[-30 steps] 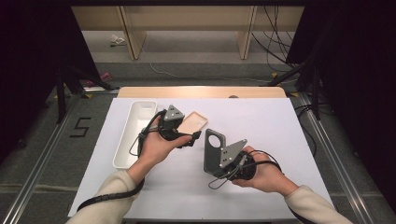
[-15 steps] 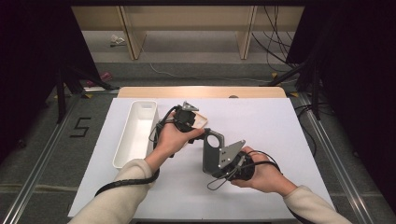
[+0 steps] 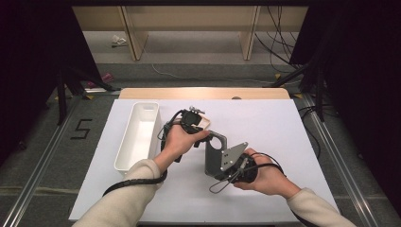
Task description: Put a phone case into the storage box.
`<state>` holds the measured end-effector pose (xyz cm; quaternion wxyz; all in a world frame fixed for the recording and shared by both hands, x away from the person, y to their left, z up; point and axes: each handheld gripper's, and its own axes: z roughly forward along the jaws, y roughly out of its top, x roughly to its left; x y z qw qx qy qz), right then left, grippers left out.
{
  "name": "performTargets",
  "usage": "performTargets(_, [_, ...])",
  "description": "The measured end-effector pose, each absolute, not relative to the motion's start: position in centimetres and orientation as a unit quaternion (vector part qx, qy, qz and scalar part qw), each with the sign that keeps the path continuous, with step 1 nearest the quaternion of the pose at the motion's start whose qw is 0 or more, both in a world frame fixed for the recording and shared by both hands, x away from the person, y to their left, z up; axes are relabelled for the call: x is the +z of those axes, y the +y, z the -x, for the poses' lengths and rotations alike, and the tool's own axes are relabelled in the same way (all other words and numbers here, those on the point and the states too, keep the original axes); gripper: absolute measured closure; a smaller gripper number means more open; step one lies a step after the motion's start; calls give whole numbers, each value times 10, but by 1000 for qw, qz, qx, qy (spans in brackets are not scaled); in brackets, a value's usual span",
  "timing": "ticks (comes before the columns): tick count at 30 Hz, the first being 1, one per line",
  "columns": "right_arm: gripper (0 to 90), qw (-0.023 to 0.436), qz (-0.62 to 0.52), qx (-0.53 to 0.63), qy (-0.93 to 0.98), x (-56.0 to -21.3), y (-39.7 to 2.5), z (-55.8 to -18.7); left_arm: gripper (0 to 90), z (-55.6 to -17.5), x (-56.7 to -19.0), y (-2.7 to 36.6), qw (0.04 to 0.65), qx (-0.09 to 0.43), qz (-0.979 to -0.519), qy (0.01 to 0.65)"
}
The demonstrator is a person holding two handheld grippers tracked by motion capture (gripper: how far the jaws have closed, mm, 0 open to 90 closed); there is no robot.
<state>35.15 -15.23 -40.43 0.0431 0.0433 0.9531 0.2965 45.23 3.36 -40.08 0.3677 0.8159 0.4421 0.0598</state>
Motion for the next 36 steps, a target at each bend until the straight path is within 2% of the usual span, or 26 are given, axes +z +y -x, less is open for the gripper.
performTargets(20, [896,54,-36,296,953,-404,-148,-349,660,-453,-404,34,371,3,-794,482])
performTargets(36, [895,59,-36,276,959,-416,-142,-351,814,-444,-389,26,442,-21,-753,487])
